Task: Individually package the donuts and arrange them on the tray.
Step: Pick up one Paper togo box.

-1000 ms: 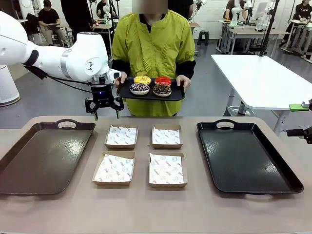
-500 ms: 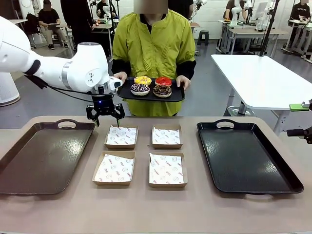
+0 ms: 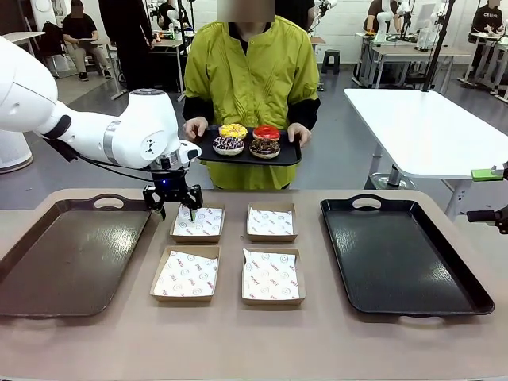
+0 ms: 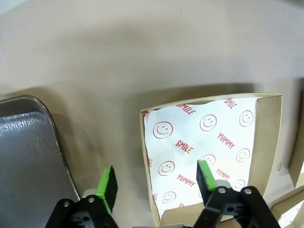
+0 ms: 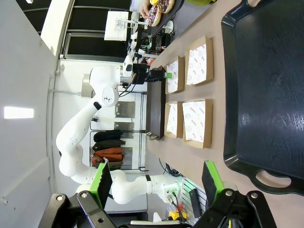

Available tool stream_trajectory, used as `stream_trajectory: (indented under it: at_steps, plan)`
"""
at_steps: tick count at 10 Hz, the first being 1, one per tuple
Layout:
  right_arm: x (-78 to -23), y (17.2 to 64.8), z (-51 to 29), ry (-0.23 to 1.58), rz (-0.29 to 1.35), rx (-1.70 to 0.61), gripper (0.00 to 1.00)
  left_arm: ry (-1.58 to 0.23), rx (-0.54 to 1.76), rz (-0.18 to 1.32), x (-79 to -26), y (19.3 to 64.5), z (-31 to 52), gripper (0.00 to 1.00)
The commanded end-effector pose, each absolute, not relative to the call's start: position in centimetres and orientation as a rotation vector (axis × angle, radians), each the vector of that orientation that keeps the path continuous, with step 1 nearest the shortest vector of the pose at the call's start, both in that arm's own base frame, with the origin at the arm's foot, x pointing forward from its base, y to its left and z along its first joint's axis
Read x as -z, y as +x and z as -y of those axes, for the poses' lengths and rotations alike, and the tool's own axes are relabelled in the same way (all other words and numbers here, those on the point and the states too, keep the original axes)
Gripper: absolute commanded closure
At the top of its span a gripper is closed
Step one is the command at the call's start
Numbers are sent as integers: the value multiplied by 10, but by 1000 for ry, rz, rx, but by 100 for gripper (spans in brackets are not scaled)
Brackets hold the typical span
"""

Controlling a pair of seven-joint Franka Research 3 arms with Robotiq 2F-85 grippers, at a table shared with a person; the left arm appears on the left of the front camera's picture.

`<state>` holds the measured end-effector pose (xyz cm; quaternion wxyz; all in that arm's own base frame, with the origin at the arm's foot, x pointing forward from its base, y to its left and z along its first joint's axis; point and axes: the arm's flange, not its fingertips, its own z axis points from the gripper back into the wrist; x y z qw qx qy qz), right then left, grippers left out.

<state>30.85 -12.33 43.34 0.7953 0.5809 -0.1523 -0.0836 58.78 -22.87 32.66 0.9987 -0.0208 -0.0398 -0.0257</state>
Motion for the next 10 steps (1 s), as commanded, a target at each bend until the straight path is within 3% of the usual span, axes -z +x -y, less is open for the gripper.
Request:
stream_trajectory:
  at_steps: [1, 2, 3, 10]
  plan:
    - [-434, 310, 123, 1268, 333, 180, 0, -17, 88, 90, -327, 595, 227, 83]
    - [-434, 310, 123, 1268, 333, 180, 0, -15, 79, 87, -324, 592, 228, 64]
    - [-434, 310, 123, 1268, 333, 180, 0, -15, 75, 87, -321, 588, 229, 100]
    - [-434, 310, 123, 1268, 333, 180, 0, 21, 85, 59, -323, 596, 229, 100]
